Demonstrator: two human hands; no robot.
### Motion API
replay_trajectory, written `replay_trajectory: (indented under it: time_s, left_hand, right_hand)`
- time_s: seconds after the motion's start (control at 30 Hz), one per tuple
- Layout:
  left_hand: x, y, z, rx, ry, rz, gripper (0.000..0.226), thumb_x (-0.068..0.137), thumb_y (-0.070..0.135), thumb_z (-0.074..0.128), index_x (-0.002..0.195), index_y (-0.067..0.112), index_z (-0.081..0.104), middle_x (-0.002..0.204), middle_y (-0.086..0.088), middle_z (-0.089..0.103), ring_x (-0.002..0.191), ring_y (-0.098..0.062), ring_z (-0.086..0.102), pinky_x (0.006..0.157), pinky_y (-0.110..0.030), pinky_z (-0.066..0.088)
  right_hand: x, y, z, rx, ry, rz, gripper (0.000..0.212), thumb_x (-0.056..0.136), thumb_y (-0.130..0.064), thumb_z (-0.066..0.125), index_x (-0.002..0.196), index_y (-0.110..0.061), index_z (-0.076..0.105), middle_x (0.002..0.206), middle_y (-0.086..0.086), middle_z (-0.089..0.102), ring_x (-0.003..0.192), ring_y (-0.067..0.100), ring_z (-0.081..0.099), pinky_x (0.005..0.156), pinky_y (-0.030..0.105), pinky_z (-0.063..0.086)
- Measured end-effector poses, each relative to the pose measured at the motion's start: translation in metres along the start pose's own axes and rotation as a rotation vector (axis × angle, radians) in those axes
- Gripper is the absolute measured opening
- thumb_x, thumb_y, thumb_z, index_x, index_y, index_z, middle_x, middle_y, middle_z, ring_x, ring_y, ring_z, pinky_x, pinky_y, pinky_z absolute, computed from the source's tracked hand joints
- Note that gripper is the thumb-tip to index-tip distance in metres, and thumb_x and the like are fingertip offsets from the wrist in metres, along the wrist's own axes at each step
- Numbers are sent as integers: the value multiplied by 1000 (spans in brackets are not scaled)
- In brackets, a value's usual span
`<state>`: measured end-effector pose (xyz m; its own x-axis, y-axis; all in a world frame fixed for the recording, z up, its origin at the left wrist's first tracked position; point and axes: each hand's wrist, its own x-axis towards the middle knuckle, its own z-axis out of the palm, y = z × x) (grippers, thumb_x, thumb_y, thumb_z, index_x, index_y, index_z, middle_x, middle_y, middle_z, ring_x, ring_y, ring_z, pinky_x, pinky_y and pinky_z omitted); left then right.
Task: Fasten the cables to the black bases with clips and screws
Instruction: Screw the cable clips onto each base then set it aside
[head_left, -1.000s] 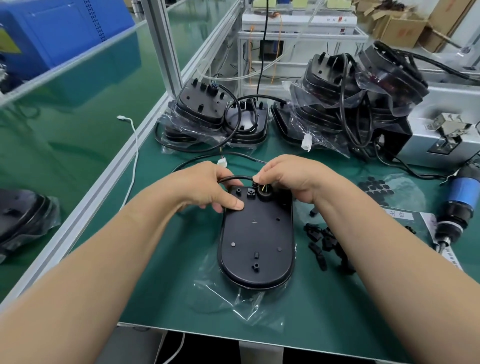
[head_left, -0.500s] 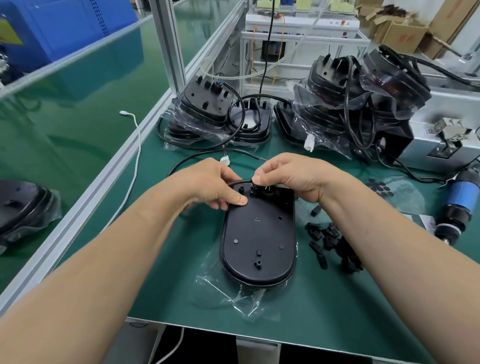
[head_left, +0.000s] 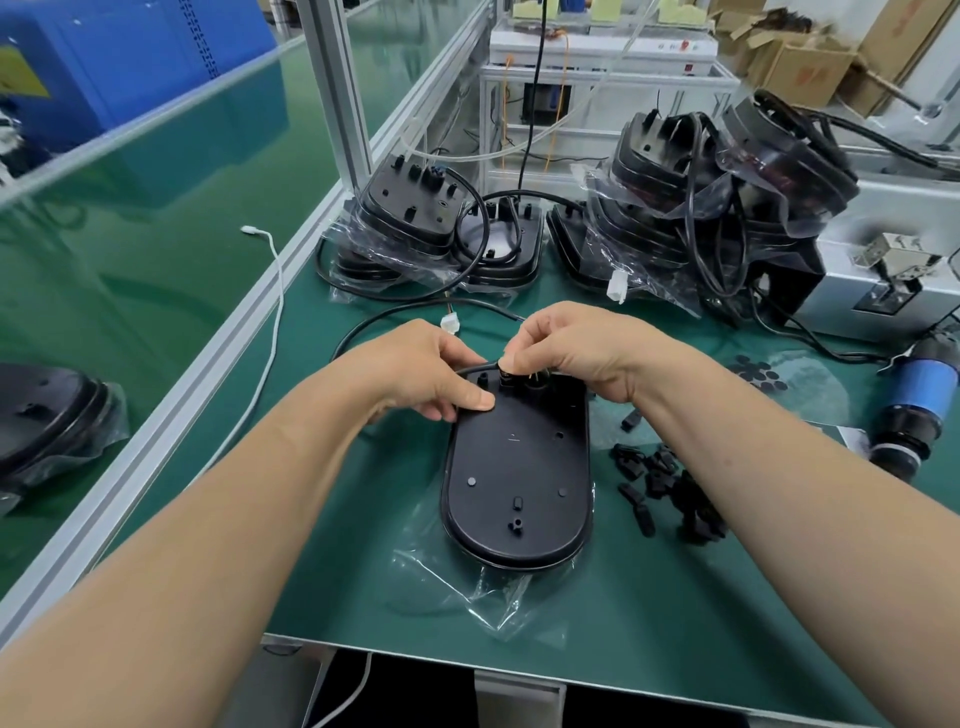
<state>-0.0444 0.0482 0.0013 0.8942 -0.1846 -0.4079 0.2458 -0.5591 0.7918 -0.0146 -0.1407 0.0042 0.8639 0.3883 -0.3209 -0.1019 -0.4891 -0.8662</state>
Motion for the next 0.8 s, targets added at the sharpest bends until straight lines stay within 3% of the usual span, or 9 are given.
replay_trajectory:
  time_s: [0.17, 0.27, 0.3, 0.4, 0.5, 0.53, 0.67, 0.73, 0.8]
  left_hand:
    - [1, 3, 0, 35, 15, 19, 21, 75, 14, 82, 92, 23, 73, 63, 5, 68, 50, -5, 58, 44, -17, 41]
    - [5, 6, -2, 28, 72, 129, 12, 75, 23, 82, 86, 24, 77, 89, -6, 73, 78, -6, 56, 57, -20, 41]
    - [7, 7, -2, 21, 74, 166, 10, 76, 20, 81, 85, 22, 78, 89, -5, 74, 82, -4, 55, 58, -17, 42]
    - [9, 9, -5, 33, 11, 202, 9, 79, 10, 77, 86, 14, 78, 64, 6, 68, 59, 4, 51, 47, -10, 35]
    - [11, 9, -11, 76, -52, 140, 11, 78, 21, 78, 89, 22, 78, 95, -11, 73, 89, -3, 46, 58, -21, 33]
    - [12, 10, -12, 100, -71, 129, 11, 78, 25, 78, 89, 25, 78, 94, -9, 71, 91, -3, 45, 61, -23, 34]
    - [17, 16, -11, 172, -67, 129, 15, 72, 29, 82, 83, 22, 76, 67, 7, 56, 55, -1, 44, 58, -23, 32]
    - [22, 22, -14, 226, -89, 81, 18, 69, 30, 84, 82, 22, 75, 63, 5, 55, 58, -9, 43, 58, -25, 27]
    - [28, 30, -17, 290, -137, 16, 20, 64, 33, 85, 81, 25, 76, 69, -1, 55, 72, -19, 40, 65, -31, 22]
  right_hand:
    - [0, 2, 3, -12, 56, 35, 21, 79, -12, 79, 67, -17, 63, 71, -4, 62, 75, 12, 51, 75, 29, 37]
    - [-2, 1, 5, 9, 98, 73, 23, 77, -10, 78, 63, -18, 61, 63, -7, 57, 70, 13, 47, 66, 29, 35]
    - [-3, 1, 5, 10, 117, 72, 24, 76, -10, 78, 62, -18, 61, 60, -8, 55, 68, 12, 46, 63, 29, 32]
    - [-7, 2, 7, 29, 158, 50, 25, 73, -11, 80, 61, -19, 60, 67, -4, 57, 75, 14, 47, 67, 30, 33]
    - [-10, 6, 12, 66, 207, 9, 24, 72, -8, 79, 63, -19, 60, 73, 0, 59, 76, 16, 49, 69, 31, 35]
    - [-11, 7, 13, 84, 226, -6, 24, 72, -7, 79, 64, -19, 60, 74, 2, 59, 73, 15, 48, 67, 31, 35]
    - [-19, 10, 19, 128, 241, -58, 16, 81, -9, 77, 73, -13, 64, 76, 3, 61, 63, 10, 46, 60, 25, 34]
    - [-28, 10, 14, 95, 338, -135, 11, 88, -17, 72, 81, -8, 70, 81, 4, 65, 68, 9, 51, 62, 25, 38]
    - [-45, 15, -9, 0, 594, -285, 15, 89, -28, 66, 88, -14, 72, 85, 1, 69, 73, 9, 58, 68, 30, 46]
